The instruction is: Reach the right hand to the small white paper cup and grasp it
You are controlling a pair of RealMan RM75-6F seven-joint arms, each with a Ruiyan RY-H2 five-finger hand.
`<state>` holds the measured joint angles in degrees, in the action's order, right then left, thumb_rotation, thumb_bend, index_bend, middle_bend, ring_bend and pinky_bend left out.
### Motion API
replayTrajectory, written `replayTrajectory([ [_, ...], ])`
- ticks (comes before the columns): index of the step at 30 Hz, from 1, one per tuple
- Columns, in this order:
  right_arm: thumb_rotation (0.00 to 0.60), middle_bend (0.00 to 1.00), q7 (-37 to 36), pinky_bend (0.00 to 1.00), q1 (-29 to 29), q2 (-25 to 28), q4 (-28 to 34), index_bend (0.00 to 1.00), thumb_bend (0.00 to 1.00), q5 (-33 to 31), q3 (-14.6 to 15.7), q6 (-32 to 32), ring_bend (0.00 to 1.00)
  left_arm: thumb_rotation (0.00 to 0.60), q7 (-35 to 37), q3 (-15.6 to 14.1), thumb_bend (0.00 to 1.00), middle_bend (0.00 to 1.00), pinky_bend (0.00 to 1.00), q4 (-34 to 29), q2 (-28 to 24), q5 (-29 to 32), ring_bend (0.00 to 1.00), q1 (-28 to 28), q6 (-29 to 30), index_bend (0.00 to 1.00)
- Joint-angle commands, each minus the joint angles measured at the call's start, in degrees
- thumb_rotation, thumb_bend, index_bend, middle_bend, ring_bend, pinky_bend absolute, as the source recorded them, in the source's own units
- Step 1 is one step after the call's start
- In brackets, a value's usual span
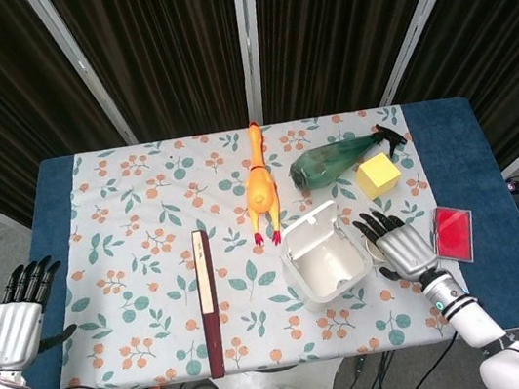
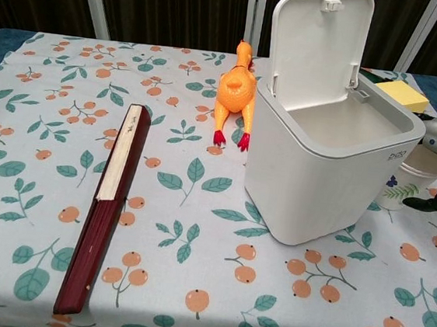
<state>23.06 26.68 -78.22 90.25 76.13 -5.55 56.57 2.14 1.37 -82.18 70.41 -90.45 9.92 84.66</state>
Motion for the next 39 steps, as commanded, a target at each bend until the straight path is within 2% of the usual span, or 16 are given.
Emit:
replayTrajectory([
  [1,0.600,0.17,0.2,0.36,0.0,-0.7,-0.4,0.00,0.21,0.4,0.4,1.1,0.11,0.600,0.3,0.0,0.00,0.03,0.04,0.2,0.1,0.0,0.00,0.0,0.2,0.04],
  [6,0.600,0.31,0.2,0.51,0.0,-1.1,-1.1,0.15,0.26,0.6,0.8,1.9,0.27,0.600,0.4,0.0,0.00,0.03,0.04,0.3,0.1,0.0,0.00,-0.2,0.3,0.04],
  [12,0.600,0.38,-0.7,0.57,-0.1,-0.1,-0.6,0.28,0.27,1.0,0.6,3.4,0.34,0.600,0.3,0.0,0.00,0.03,0.04,0.2,0.0,0.1,0.00,-0.1,0.2,0.04],
  [17,0.600,0.38,-4.6,0.57,-2.0,4.4,2.9,0.29,0.27,3.4,-0.1,8.7,0.34,0.600,0.3,0.0,0.00,0.03,0.04,0.2,0.0,0.1,0.00,-0.1,0.2,0.04],
  [23,0.600,0.38,-8.8,0.57,-5.3,13.0,10.6,0.29,0.27,9.2,-0.9,17.3,0.34,0.600,0.2,0.2,0.00,0.03,0.04,0.0,-0.1,0.0,0.00,0.1,0.2,0.04],
  [29,0.600,0.38,-12.5,0.57,-6.5,19.2,16.9,0.29,0.27,15.7,-0.9,21.7,0.34,0.600,-0.2,0.3,0.00,0.03,0.04,-0.4,-0.1,-0.2,0.00,0.2,0.4,0.04],
  [33,0.600,0.38,-12.3,0.57,-5.6,19.3,19.1,0.29,0.27,19.3,-0.6,21.3,0.34,0.600,-0.5,0.5,0.00,0.03,0.04,-0.3,0.1,0.0,0.00,0.1,0.8,0.04],
  [39,0.600,0.35,-11.5,0.57,-2.4,16.3,19.7,0.29,0.27,21.4,-0.8,17.5,0.34,0.600,-0.2,0.5,0.00,0.03,0.04,-0.2,0.0,0.0,0.00,0.0,0.9,0.04],
])
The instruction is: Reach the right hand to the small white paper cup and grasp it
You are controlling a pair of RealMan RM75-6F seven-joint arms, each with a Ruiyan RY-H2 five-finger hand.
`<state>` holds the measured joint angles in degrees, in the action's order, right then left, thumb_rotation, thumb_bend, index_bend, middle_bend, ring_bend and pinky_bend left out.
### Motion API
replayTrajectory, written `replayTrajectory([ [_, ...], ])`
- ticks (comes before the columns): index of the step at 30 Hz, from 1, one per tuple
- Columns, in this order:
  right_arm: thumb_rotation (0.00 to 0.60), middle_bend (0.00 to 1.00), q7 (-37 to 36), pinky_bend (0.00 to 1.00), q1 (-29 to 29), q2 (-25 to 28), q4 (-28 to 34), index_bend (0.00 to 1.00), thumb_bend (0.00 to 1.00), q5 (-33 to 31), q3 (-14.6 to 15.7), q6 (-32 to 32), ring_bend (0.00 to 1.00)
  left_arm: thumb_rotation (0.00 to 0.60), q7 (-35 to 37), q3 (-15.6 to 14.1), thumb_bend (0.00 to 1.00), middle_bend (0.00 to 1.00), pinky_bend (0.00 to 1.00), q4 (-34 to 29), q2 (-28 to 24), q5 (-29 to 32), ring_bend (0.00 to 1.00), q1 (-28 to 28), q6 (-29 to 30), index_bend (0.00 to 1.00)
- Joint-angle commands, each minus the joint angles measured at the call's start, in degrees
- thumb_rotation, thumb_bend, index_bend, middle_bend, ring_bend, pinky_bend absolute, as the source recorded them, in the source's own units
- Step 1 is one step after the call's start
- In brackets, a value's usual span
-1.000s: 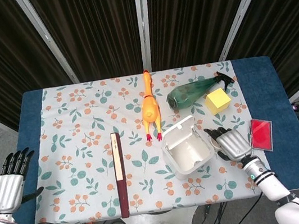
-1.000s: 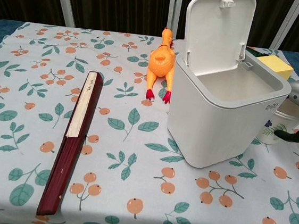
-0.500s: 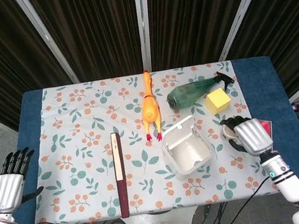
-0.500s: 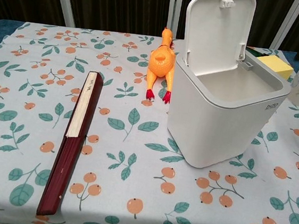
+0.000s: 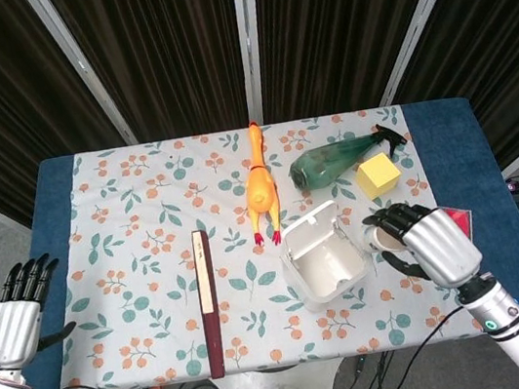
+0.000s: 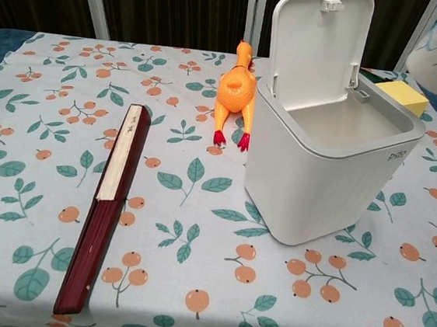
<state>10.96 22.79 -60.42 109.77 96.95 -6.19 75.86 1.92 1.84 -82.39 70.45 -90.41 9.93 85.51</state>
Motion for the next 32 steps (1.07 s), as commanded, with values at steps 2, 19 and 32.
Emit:
replayTrajectory([
  [2,0.600,0.33,1.3,0.56,2.6,-2.7,0.1,0.26,0.26,0.3,-0.4,-3.5,0.34,0.600,0.2,-0.1,0.00,0.03,0.04,0.2,0.0,0.1,0.00,-0.1,0.1,0.04],
  [19,0.600,0.02,-2.5,0.21,5.5,-4.6,-1.6,0.00,0.00,1.5,-0.2,-5.0,0.00,0.600,1.5,-0.1,0.00,0.03,0.04,1.2,0.1,0.3,0.00,-0.4,0.3,0.04],
  [32,0.600,0.00,-3.3,0.00,-11.6,-5.0,-18.7,0.00,0.00,-7.5,4.8,11.0,0.00,0.600,0.4,0.2,0.00,0.03,0.04,-0.1,-0.3,0.3,0.00,-0.3,0.3,0.04],
])
